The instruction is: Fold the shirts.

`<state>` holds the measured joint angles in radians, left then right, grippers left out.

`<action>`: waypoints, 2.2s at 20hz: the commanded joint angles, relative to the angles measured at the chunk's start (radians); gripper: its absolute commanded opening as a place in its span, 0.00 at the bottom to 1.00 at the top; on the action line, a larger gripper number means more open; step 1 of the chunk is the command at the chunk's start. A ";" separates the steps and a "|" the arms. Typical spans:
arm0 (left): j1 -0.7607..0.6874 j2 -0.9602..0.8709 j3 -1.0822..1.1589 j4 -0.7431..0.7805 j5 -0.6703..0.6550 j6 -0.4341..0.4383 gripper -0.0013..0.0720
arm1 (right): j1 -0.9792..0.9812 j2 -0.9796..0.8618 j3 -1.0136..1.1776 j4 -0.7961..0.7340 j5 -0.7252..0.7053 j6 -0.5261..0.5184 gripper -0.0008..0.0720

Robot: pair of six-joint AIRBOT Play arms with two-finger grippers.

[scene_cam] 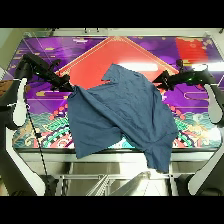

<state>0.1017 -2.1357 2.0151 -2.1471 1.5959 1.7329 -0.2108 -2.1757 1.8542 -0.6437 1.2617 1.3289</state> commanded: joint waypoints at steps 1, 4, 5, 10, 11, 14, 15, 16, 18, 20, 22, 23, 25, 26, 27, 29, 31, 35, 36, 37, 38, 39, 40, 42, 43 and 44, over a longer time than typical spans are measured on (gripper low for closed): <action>0.000 0.001 0.000 0.000 0.001 0.002 0.04 | 0.023 -0.005 0.004 -0.008 0.018 0.022 0.65; 0.000 0.001 0.000 0.000 0.001 0.002 0.04 | 0.061 -0.008 0.004 -0.007 0.050 0.018 0.48; 0.000 0.001 0.000 0.000 0.001 0.002 0.04 | 0.071 -0.006 0.005 -0.006 0.064 0.017 0.37; 0.000 0.005 0.001 -0.019 0.010 0.002 0.04 | 0.069 0.037 0.005 0.151 0.184 -0.100 0.04; 0.001 0.019 0.001 -0.063 0.025 0.008 0.04 | 0.060 0.076 0.005 0.183 0.209 -0.129 0.04; -0.011 0.132 0.001 -0.190 0.063 0.068 0.04 | 0.025 0.270 0.004 0.200 0.262 -0.203 0.04; -0.023 0.200 0.001 -0.195 0.070 0.084 0.04 | 0.012 0.362 0.003 0.200 0.278 -0.234 0.04; -0.035 0.280 0.001 -0.217 0.083 0.105 0.04 | 0.001 0.455 0.002 0.200 0.291 -0.258 0.04; -0.057 0.469 0.001 -0.283 0.096 0.132 0.04 | -0.026 0.665 0.002 0.189 0.291 -0.299 0.04; -0.073 0.695 0.001 -0.298 0.103 0.145 0.04 | -0.066 0.893 0.001 0.183 0.285 -0.305 0.04; -0.061 0.921 0.001 -0.293 0.104 0.144 0.04 | -0.093 1.089 0.001 0.150 0.268 -0.304 0.04; -0.040 1.018 0.001 -0.282 0.100 0.143 0.04 | -0.093 1.171 0.001 0.117 0.237 -0.304 0.04; 0.046 1.179 0.003 -0.280 0.080 0.142 0.04 | -0.093 1.313 0.002 0.065 0.156 -0.296 0.04; 0.105 1.230 0.018 -0.281 0.063 0.143 0.04 | -0.093 1.371 0.002 0.053 0.112 -0.296 0.04; 0.155 1.257 0.041 -0.285 0.052 0.143 0.04 | -0.093 1.415 0.002 0.043 0.076 -0.295 0.04; 0.201 1.262 0.085 -0.291 0.052 0.132 0.04 | -0.093 1.469 0.002 -0.021 -0.010 -0.264 0.04; 0.166 1.195 0.102 -0.291 0.074 0.121 0.04 | -0.093 1.455 0.001 -0.102 -0.066 -0.224 0.04; 0.040 0.968 -0.011 -0.285 0.106 0.133 0.04 | -0.073 1.190 -0.004 -0.127 0.018 -0.150 0.04; 0.024 0.900 -0.045 -0.278 0.114 0.150 0.04 | -0.058 1.098 -0.011 -0.128 0.019 -0.150 0.04; 0.011 0.827 -0.073 -0.278 0.111 0.183 0.04 | -0.052 1.007 -0.019 -0.130 0.019 -0.151 0.04; 0.009 0.747 -0.095 -0.269 0.101 0.223 0.04 | -0.046 0.924 -0.027 -0.134 0.018 -0.150 0.04; 0.009 0.672 -0.107 -0.234 0.080 0.248 0.04 | -0.039 0.831 -0.035 -0.137 0.017 -0.151 0.04; 0.009 0.588 -0.112 -0.187 0.058 0.262 0.04 | -0.037 0.747 -0.046 -0.146 0.010 -0.150 0.04; 0.013 0.408 -0.086 -0.113 0.064 0.268 0.04 | -0.025 0.573 -0.071 -0.146 -0.025 -0.151 0.04; 0.015 0.310 -0.062 -0.097 0.075 0.274 0.04 | -0.021 0.485 -0.074 -0.145 -0.049 -0.151 0.04; 0.015 0.224 -0.041 -0.097 0.071 0.278 0.04 | -0.016 0.418 -0.074 -0.142 -0.071 -0.151 0.04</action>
<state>0.1196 -1.6798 1.9457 -2.3039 1.6638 1.9781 -0.2413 -1.5375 1.7947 -0.7860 1.2400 1.1759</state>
